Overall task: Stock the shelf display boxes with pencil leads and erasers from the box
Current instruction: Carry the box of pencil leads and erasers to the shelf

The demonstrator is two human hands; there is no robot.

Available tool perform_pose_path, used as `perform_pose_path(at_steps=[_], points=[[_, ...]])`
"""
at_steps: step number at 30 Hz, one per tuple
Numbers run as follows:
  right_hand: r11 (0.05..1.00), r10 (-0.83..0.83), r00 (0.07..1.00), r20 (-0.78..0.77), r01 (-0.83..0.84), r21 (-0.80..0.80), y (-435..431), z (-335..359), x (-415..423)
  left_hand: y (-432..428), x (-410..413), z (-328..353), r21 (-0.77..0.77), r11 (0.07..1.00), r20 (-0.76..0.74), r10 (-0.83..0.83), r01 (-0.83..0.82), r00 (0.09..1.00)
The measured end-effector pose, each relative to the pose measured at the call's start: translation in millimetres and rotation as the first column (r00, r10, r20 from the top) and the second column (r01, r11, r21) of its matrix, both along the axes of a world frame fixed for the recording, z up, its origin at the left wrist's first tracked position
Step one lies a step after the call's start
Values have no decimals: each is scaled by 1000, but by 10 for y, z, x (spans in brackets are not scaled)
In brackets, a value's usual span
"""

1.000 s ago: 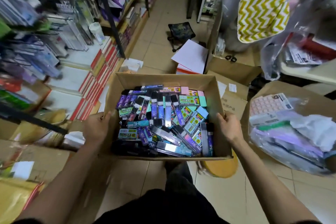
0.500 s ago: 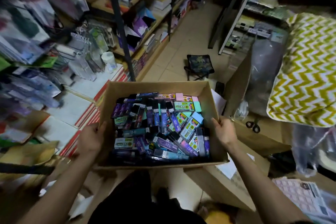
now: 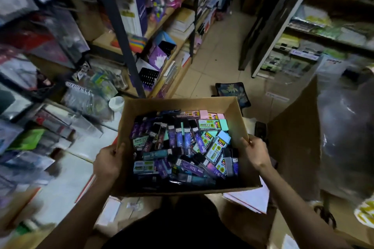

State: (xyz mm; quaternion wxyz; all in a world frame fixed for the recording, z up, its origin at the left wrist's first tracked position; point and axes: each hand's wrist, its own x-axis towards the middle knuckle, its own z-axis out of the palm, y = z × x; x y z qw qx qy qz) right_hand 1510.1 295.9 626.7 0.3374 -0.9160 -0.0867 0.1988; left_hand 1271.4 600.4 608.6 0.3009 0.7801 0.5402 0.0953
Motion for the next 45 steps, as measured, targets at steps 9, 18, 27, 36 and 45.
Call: perform_pose_path(at_steps=[9,18,27,36,45], points=[[995,72,997,-16,-73,-62,793,-46,1499,549,1194,-124,-29,996,-1,85,-85,996],[950,271,961,-61,-277,-145,1473,-59,3353,745,2633,-166,-34,982,-39,183,-185,982],[936,291,949,-120,-309,-170,1859,-65,4620,1050,3924,-61,-57,964,-35,260,-261,965],[958,248,968,-26,-249,-144,2372,-281,5497,1567,4890,-145,-140,946,-16,292,-291,956],[939,311,950,-33,-312,-146,2931,-351,6253,1890,5412,-256,-149,931,-79,324,-333,943]])
